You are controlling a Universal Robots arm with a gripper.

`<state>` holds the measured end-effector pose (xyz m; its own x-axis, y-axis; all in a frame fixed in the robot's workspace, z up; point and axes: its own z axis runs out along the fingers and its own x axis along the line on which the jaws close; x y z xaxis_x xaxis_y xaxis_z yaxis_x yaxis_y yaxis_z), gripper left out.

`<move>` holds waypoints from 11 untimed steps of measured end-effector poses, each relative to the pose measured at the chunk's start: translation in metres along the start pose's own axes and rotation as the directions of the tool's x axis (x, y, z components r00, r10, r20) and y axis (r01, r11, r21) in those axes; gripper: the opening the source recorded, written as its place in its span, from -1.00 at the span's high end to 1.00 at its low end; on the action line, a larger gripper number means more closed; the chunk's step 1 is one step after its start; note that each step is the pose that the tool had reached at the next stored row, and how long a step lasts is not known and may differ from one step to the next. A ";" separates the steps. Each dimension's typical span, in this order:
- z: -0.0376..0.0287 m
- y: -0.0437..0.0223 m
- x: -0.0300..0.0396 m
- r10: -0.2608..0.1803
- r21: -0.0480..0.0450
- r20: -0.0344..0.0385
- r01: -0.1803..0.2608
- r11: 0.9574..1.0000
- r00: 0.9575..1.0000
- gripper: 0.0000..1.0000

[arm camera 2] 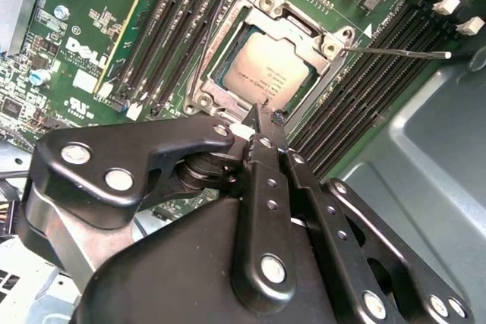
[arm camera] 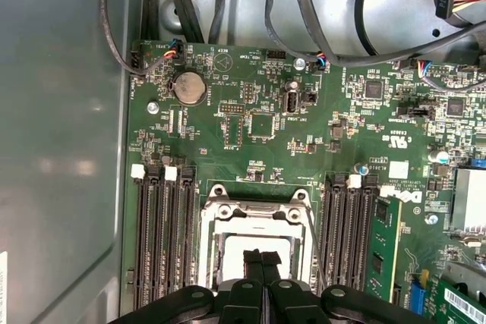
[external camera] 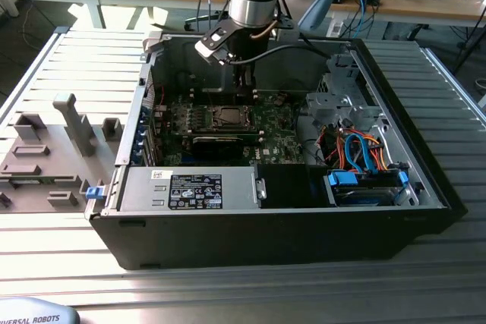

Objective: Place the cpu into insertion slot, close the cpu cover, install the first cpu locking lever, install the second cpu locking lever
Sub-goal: 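Close the cpu cover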

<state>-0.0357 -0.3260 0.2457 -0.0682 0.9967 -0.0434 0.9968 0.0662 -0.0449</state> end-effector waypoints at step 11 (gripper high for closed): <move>-0.0085 -0.0004 -0.0004 0.000 0.000 0.000 0.000 1.000 1.000 0.79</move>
<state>-0.0358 -0.3260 0.2542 -0.0682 0.9967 -0.0434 0.9968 0.0662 -0.0449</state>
